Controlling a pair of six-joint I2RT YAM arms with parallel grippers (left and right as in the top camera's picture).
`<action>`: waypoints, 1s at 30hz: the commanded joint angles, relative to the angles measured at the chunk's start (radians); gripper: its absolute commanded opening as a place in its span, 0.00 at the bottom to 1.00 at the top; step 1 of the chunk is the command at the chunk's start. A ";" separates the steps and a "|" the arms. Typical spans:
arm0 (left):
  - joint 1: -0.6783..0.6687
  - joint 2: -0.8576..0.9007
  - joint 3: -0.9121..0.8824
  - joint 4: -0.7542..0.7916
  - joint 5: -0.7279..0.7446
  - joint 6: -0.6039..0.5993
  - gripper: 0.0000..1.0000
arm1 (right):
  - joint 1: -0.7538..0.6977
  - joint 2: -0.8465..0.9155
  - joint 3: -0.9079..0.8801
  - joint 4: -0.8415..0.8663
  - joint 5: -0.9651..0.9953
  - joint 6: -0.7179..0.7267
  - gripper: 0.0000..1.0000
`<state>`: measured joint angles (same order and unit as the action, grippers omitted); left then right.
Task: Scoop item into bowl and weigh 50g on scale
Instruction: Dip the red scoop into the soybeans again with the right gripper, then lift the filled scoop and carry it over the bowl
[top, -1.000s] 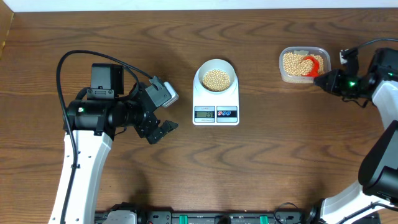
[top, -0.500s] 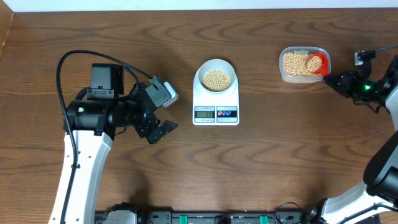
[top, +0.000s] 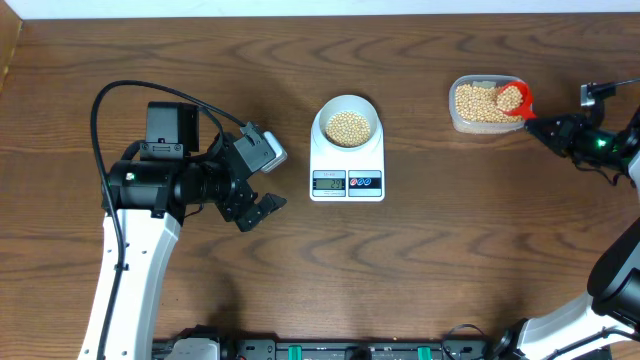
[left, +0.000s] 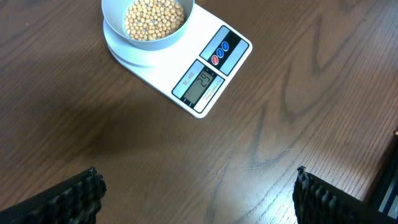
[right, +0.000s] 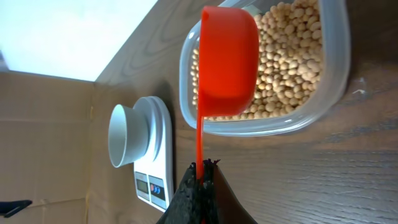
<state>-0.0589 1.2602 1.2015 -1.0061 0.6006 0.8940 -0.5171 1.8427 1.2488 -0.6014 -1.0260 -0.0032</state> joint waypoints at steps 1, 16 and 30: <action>0.005 -0.006 0.027 -0.002 0.017 -0.001 0.99 | -0.007 0.010 -0.006 0.003 -0.090 0.011 0.01; 0.005 -0.006 0.027 -0.002 0.017 -0.001 0.99 | 0.031 0.010 -0.006 0.010 -0.164 0.026 0.01; 0.005 -0.006 0.027 -0.002 0.017 -0.001 0.99 | 0.193 0.010 -0.006 0.088 -0.164 0.131 0.01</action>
<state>-0.0589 1.2602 1.2015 -1.0061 0.6006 0.8940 -0.3695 1.8427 1.2484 -0.5415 -1.1534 0.0734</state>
